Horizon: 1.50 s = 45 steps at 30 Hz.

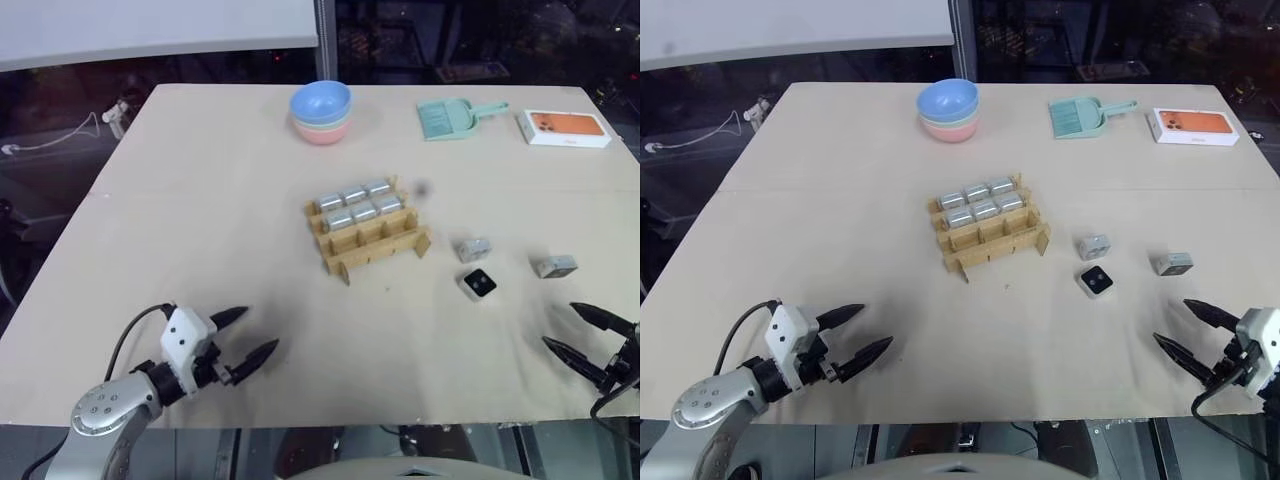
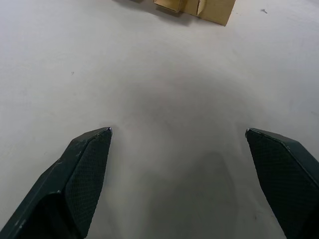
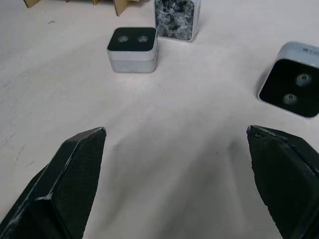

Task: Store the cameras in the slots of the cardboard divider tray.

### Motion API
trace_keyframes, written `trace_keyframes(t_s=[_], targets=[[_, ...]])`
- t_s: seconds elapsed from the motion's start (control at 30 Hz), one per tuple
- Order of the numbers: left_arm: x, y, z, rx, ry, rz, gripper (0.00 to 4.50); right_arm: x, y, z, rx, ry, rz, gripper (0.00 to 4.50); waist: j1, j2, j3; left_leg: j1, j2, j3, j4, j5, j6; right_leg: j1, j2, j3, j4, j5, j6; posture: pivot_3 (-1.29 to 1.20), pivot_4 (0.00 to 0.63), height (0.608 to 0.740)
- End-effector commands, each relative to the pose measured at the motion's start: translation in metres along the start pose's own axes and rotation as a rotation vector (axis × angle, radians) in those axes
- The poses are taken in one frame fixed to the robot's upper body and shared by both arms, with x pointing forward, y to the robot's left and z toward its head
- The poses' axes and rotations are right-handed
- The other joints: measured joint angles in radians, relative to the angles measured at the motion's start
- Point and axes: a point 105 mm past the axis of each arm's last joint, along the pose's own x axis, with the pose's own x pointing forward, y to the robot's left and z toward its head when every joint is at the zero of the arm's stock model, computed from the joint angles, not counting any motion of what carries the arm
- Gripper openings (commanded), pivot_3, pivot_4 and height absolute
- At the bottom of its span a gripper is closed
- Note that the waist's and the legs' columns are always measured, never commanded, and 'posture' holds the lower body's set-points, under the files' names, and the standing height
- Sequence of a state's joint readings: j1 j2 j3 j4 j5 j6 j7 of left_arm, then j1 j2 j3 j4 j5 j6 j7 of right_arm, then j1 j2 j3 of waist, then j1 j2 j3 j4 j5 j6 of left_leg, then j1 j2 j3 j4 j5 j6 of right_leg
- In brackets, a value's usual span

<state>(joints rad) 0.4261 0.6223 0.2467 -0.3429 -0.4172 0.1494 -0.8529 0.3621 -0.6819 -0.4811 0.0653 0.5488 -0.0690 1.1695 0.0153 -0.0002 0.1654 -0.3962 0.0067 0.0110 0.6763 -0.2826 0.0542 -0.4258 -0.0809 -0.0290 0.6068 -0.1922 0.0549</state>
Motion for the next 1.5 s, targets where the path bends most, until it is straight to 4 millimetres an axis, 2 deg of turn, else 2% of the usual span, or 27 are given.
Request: trace_keyframes(t_s=[0.03, 0.43, 0.8, 1.07, 1.3, 1.5], targets=[[-0.003, -0.001, 0.011, 0.031, -0.029, -0.006, 4.45, -0.003, -0.002, 0.007, -0.023, -0.023, -0.009, 4.5, 0.0, 0.0, 0.0, 0.0, 0.0, 0.0, 0.0, 0.0, 0.0, 0.0, 0.0, 0.0, 0.0, 0.0, 0.0, 0.0, 0.15, 0.74], [-0.002, 0.002, 0.013, 0.022, -0.033, -0.012, 4.45, -0.002, 0.001, 0.007, -0.016, -0.028, -0.01, 4.5, 0.0, 0.0, 0.0, 0.001, 0.0, 0.003, 0.0, 0.0, 0.0, -0.001, 0.001, 0.003, 0.002, 0.0, 0.0, 0.0, 0.15, 0.74], [-0.001, 0.002, 0.013, 0.025, -0.035, -0.016, 4.45, 0.001, -0.005, 0.007, -0.025, -0.017, -0.018, 4.5, 0.0, 0.0, 0.0, 0.002, 0.0, 0.005, 0.0, 0.0, 0.0, -0.001, 0.002, 0.005, 0.003, 0.0, 0.0, 0.0, 0.15, 0.74], [0.001, 0.003, 0.018, 0.063, -0.043, -0.038, 4.45, 0.001, -0.024, 0.006, -0.04, 0.035, -0.048, 4.5, -0.001, 0.0, 0.0, 0.003, 0.0, 0.007, 0.001, 0.0, 0.0, -0.001, 0.002, 0.008, 0.004, 0.0, 0.0, 0.0, 0.15, 0.74], [-0.003, 0.0, 0.033, 0.081, -0.058, -0.139, 4.45, -0.005, -0.046, 0.011, -0.101, 0.086, -0.073, 4.5, -0.001, 0.0, -0.001, 0.005, 0.0, 0.009, 0.002, 0.0, 0.0, -0.001, 0.004, 0.01, 0.005, 0.001, -0.001, 0.0, 0.15, 0.74], [-0.019, -0.001, 0.072, 0.132, -0.088, -0.375, 4.45, -0.009, -0.066, 0.023, -0.194, 0.149, -0.031, 4.5, -0.002, -0.001, 0.0, 0.005, 0.001, 0.011, 0.005, 0.0, 0.0, -0.002, 0.005, 0.013, 0.01, 0.0, 0.0, 0.0, 0.15, 0.74]])
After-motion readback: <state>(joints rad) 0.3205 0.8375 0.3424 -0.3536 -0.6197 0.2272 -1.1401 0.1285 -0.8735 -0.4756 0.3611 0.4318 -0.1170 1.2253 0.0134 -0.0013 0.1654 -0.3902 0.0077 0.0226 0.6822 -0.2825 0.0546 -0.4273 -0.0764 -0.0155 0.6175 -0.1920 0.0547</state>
